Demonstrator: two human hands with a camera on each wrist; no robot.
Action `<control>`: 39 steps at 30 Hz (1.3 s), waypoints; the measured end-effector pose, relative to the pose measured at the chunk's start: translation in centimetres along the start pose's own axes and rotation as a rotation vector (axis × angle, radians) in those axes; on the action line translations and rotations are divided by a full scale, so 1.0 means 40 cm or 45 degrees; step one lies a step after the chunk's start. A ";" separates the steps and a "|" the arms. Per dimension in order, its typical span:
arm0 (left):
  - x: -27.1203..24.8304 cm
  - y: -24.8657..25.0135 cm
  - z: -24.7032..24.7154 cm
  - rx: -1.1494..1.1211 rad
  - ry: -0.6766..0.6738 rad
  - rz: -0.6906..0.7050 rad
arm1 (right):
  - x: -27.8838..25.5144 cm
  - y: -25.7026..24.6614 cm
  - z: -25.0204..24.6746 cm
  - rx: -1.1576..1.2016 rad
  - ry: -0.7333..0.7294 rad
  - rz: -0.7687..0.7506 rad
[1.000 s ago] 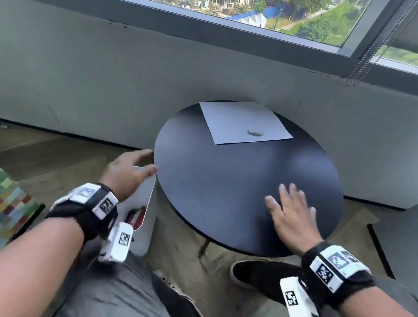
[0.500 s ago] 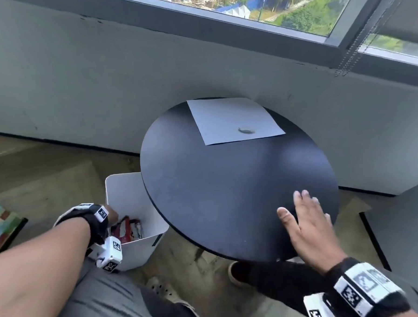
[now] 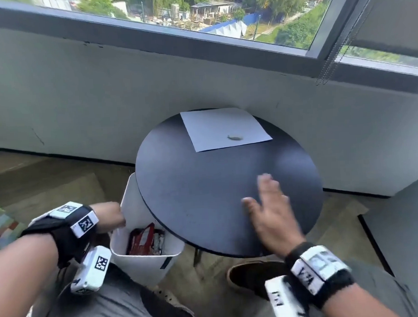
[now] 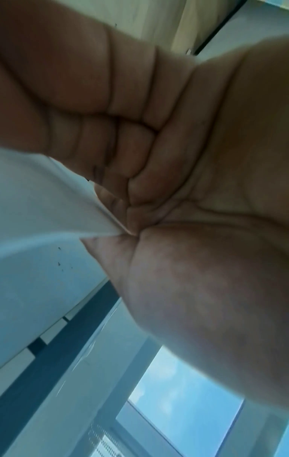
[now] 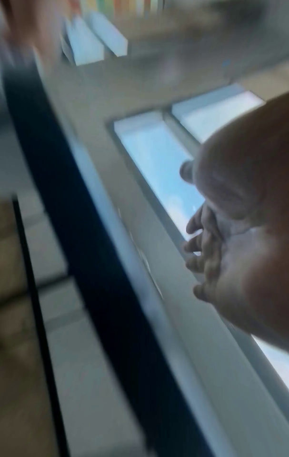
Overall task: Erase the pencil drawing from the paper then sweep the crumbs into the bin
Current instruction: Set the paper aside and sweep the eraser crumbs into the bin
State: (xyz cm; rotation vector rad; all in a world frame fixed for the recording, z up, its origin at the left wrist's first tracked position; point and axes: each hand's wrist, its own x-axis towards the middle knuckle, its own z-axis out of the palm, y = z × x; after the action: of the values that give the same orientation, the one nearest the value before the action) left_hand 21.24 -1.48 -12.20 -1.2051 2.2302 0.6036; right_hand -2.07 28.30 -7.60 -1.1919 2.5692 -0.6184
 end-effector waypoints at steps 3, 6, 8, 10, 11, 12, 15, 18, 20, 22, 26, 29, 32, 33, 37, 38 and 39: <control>-0.026 -0.006 0.016 -0.030 0.005 0.060 | 0.000 0.127 -0.043 -0.348 -0.154 0.428; -0.051 -0.008 0.031 -0.115 0.008 0.085 | -0.062 0.021 0.071 -0.426 -0.249 0.203; -0.070 -0.004 0.040 -0.178 0.007 0.104 | -0.079 -0.096 0.143 -0.416 -0.323 0.021; -0.086 0.000 0.050 -0.218 0.001 0.098 | -0.078 -0.209 0.197 -0.387 -0.423 -0.154; -0.096 0.003 0.054 -0.232 0.004 0.094 | -0.079 -0.259 0.211 -0.337 -0.478 -0.246; -0.101 0.003 0.059 -0.244 0.014 0.094 | -0.080 -0.300 0.217 -0.242 -0.512 -0.347; -0.110 -0.003 0.066 -0.323 0.000 0.107 | -0.067 -0.331 0.167 0.197 -0.493 -0.498; -0.109 -0.011 0.072 -0.356 0.033 0.104 | 0.006 -0.208 0.097 0.105 -0.172 -0.191; -0.109 -0.014 0.075 -0.366 0.040 0.106 | 0.039 -0.135 0.081 -0.160 -0.178 0.180; -0.106 -0.014 0.074 -0.379 0.040 0.107 | 0.041 -0.142 0.121 -0.353 -0.278 0.228; -0.105 -0.016 0.075 -0.391 0.040 0.091 | -0.022 -0.300 0.237 -0.371 -0.433 -0.273; -0.098 -0.026 0.081 -0.409 0.061 0.084 | -0.066 -0.381 0.241 -0.224 -0.586 -0.654; -0.099 -0.026 0.084 -0.443 0.039 0.075 | -0.054 -0.338 0.171 0.148 -0.462 -0.608; -0.100 -0.026 0.085 -0.447 0.034 0.069 | -0.034 -0.291 0.144 0.191 -0.321 -0.492; -0.100 -0.038 0.086 -0.494 0.057 0.073 | 0.038 -0.080 0.042 -0.182 -0.126 0.313; -0.101 -0.039 0.085 -0.507 0.051 0.074 | 0.042 -0.067 0.051 -0.293 -0.184 0.397; -0.101 -0.037 0.083 -0.516 0.048 0.082 | 0.044 -0.080 0.076 -0.375 -0.225 0.378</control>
State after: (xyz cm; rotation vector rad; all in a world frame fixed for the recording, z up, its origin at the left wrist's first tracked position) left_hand 25.16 2.28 -12.33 -1.3463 2.2511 1.1073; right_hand 0.13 24.28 -8.85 -0.8662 2.6688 -0.0695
